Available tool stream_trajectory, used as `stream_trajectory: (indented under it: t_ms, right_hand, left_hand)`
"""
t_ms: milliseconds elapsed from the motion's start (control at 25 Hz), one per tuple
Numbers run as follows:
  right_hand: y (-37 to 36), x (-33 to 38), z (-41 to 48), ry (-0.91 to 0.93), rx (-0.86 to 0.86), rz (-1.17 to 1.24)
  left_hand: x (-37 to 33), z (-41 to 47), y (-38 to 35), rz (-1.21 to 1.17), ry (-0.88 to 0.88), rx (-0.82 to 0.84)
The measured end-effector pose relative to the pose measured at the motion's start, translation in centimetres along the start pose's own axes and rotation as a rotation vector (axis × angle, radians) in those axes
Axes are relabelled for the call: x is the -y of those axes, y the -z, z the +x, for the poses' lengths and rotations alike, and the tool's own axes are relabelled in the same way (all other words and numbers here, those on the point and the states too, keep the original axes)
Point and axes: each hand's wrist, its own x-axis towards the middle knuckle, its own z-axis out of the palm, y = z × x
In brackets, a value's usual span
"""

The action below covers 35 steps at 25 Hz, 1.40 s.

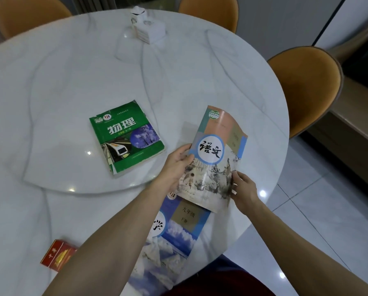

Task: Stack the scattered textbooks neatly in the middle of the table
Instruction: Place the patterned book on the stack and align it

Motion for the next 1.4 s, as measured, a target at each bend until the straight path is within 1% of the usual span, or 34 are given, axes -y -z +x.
stream_trajectory:
  t_ms: [120,240,440,600,680,880,1080,1280,1400]
  right_hand:
    - [-0.6,1.6,0.3,0.061,-0.013,-0.010]
    - [-1.9,3.4,0.5,0.137,0.016,-0.063]
    - [-5.1,6.6,1.0,0.247,0.110,-0.198]
    - [-9.0,8.7,1.6,0.288,0.212,-0.268]
    - [-11.1,9.7,2.0,0.303,0.258,-0.296]
    - [-16.8,11.5,3.2,0.329,0.364,-0.389]
    - [-23.0,11.8,4.6,0.321,0.471,-0.504]
    - [-27.4,10.3,6.5,0.304,0.517,-0.588]
    - [-28.7,9.2,7.6,0.281,0.521,-0.616]
  left_hand:
    - [-1.0,-0.1,1.2,0.026,-0.053,-0.091]
    - [-1.6,-0.3,2.2,0.037,-0.068,-0.191]
    - [-3.1,-0.5,4.8,0.053,-0.050,-0.330]
    - [-4.4,-0.6,7.4,0.004,-0.088,-0.424]
    - [-5.0,-0.7,8.8,-0.020,-0.097,-0.470]
    - [-6.3,-0.4,12.2,0.007,-0.053,-0.585]
    - [-6.7,0.3,15.9,-0.004,-0.024,-0.711]
    - [-5.6,1.5,18.8,-0.009,0.044,-0.793]
    - [-4.6,2.2,19.9,0.012,0.084,-0.809]
